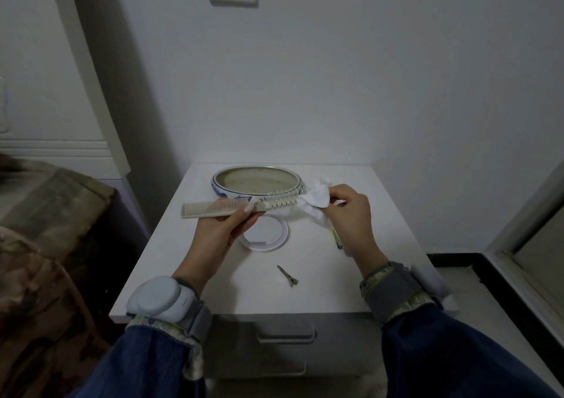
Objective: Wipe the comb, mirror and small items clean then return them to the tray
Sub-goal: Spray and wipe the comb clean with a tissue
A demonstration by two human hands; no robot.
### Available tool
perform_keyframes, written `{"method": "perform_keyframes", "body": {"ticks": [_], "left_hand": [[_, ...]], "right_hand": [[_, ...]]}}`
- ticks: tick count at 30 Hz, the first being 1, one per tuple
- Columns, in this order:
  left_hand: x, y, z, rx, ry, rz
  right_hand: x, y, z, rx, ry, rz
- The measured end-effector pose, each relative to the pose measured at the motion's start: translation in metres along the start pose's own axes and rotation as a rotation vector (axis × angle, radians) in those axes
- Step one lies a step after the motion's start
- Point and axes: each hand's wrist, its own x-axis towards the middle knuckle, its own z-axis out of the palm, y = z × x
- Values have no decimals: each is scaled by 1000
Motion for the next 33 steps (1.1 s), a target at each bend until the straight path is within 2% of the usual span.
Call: {"method": "perform_keyframes", "body": {"ticks": [4,9,17,23,29,33], "left_hand": [[-2,-1,1,4,-9,-18],[-2,-1,0,2,-31,-44],[-2,-3,-1,0,-2,-15],[-3,-3,-1,12,-17,-25],[-2,-4,-2,37,-44,-55],[-2,-4,-3,29,-35,-54]], "right_hand": [[-1,5,4,-102,30,-29],[-4,-2,4,-81,32,-82],[-6,-2,3,-127,-23,-15],[-14,-10,9,-34,86,26],[-15,-7,14,-63,192,8],[-16,-8,15,-50,200,-10]]}}
